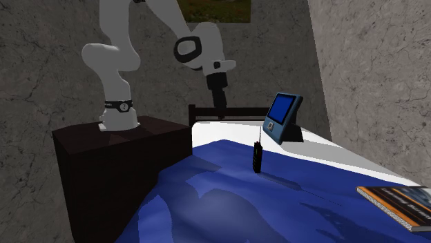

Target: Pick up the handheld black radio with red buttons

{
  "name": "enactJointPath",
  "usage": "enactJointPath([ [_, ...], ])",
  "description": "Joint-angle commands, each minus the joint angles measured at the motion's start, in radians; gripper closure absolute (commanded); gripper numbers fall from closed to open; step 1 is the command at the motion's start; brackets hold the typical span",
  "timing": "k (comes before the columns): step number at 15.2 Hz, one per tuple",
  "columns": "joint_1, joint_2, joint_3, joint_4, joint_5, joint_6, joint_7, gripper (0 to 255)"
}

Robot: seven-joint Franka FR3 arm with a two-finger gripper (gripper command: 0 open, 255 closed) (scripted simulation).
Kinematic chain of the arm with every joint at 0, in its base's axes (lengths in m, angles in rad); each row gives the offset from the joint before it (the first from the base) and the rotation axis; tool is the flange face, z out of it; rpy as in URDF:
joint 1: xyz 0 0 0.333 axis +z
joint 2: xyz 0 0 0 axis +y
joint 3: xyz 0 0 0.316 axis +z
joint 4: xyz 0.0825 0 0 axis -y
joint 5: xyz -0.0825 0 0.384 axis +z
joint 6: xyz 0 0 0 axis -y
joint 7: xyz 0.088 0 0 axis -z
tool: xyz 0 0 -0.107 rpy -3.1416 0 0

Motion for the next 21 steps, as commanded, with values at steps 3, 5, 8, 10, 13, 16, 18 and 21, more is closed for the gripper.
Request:
enactJointPath([
  [3, 0.057, 0.143, -0.026, 0.099, -0.083, 0.09, 0.044, 0],
  [5, 0.092, 0.213, -0.044, 0.156, -0.115, 0.124, 0.059, 0],
  [8, 0.144, 0.314, -0.07, 0.248, -0.15, 0.168, 0.073, 0],
  [10, 0.176, 0.381, -0.084, 0.314, -0.167, 0.192, 0.078, 0],
  [13, 0.208, 0.456, -0.101, 0.384, -0.181, 0.219, 0.083, 0],
  [16, 0.221, 0.495, -0.116, 0.4, -0.184, 0.243, 0.092, 0],
  [18, 0.228, 0.522, -0.125, 0.411, -0.186, 0.259, 0.097, 0],
  [21, 0.234, 0.543, -0.132, 0.421, -0.186, 0.271, 0.101, 0],
])
